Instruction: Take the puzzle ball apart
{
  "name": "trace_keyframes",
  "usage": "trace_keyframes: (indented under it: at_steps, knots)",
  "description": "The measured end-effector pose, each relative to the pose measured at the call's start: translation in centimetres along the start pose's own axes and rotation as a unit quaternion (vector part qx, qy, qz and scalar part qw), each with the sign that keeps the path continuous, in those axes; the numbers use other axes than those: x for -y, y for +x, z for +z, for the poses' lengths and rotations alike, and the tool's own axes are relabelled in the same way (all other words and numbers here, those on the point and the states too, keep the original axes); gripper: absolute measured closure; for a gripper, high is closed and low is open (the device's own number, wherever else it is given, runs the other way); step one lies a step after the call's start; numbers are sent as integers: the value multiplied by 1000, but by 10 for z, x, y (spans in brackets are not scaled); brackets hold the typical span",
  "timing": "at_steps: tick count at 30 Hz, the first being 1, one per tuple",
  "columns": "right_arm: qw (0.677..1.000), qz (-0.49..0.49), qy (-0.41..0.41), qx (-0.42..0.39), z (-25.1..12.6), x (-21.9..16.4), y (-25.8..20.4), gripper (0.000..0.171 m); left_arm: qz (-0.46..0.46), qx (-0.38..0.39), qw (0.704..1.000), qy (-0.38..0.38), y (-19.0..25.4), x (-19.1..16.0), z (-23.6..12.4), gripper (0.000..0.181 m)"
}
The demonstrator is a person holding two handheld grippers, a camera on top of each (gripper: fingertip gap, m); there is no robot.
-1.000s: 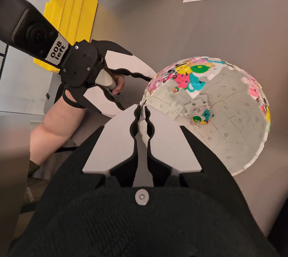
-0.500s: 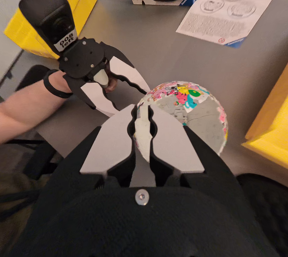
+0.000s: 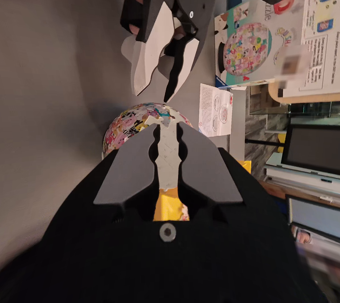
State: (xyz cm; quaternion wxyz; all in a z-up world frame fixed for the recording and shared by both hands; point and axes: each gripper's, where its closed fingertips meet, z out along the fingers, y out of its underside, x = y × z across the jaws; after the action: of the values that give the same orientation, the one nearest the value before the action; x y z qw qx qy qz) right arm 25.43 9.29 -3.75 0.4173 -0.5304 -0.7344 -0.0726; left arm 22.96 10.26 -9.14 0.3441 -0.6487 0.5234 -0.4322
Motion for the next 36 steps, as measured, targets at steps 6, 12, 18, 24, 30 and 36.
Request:
trace_keyframes:
  at_steps: [6,12,18,24,30,36]
  knots:
    - [995,-88,-25,25,2,-6,3,155,-2,2,1000,0,-3,-1,-2,125]
    - [987,-152,-35,32,7,-10,-1,154,-6,7,1000,-2,-7,-2,-4,125]
    - [981,-193,-18,33,13,-3,-4,153,-20,-10,1000,6,-3,-1,-2,126]
    - [976,-218,-13,26,18,0,-4,155,-24,-20,999,5,2,0,1,127]
    - [973,-228,-14,31,17,-3,-7,162,-25,-29,999,0,6,-3,5,127]
    - [973,-228,-20,28,18,-5,-6,162,-26,-32,999,-2,7,-4,6,128]
